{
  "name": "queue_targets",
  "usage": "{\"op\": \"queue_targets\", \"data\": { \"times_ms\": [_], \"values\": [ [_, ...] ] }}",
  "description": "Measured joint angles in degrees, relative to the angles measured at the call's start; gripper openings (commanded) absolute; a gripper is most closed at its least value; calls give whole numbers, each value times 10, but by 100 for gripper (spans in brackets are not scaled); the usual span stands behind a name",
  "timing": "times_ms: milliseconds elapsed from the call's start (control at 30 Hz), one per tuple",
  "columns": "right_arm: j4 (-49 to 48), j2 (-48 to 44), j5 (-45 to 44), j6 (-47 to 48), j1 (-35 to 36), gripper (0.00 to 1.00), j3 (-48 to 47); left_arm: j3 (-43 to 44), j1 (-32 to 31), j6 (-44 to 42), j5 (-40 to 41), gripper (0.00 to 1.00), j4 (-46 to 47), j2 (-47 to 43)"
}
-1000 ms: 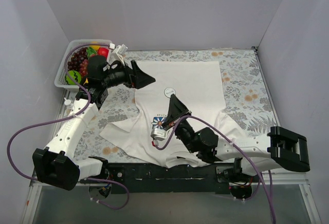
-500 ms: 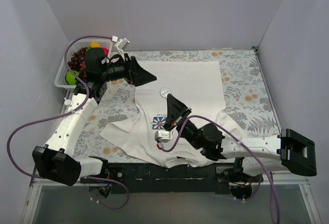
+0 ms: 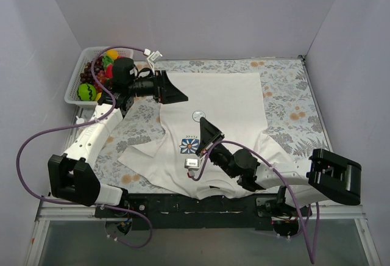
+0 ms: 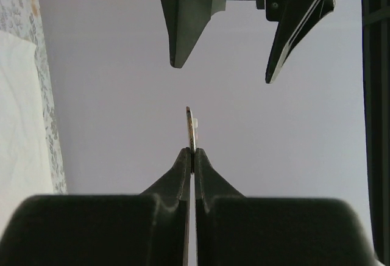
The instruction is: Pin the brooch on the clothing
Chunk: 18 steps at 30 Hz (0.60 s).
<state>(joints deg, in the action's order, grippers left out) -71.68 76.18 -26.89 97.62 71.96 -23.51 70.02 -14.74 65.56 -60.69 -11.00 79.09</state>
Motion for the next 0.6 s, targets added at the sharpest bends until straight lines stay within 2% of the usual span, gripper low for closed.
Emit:
{"op": "queue_targets", "data": {
  "times_ms": [233, 600],
  "values": [
    [-13, 56, 2, 55, -3, 1, 1, 0, 0, -5, 0, 78, -12, 5],
    [-17, 129, 16, 112, -4, 1, -5, -3, 0, -40, 1, 68, -66, 37]
  ]
}}
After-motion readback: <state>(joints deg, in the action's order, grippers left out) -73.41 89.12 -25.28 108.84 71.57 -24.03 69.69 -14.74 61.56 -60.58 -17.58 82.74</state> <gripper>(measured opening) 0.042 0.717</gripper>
